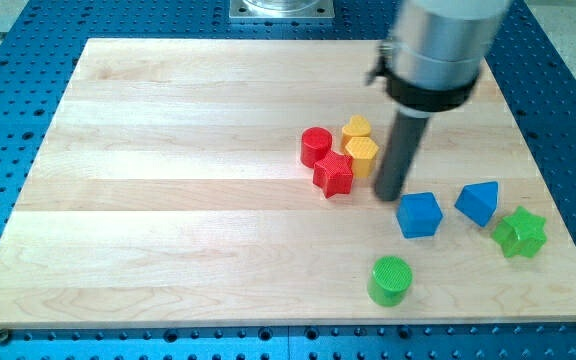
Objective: Slide the green circle away from the blue cube
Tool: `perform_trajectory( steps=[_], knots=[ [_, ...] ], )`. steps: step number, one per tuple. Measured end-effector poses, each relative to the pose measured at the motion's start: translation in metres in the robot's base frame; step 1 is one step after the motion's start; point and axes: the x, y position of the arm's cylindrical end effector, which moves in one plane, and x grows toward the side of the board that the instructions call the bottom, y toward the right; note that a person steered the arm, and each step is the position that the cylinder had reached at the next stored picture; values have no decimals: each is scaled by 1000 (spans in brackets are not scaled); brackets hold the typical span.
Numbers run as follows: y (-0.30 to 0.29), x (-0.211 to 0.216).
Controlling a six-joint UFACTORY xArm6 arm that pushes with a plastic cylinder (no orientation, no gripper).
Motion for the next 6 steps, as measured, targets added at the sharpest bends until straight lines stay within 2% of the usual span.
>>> perform_trajectory(
  steps=[1,2,3,4,5,6],
  knots=[
    [20,31],
    [67,31],
    [51,41],
    [-22,97],
    [-43,131],
    [-64,131]
  ],
)
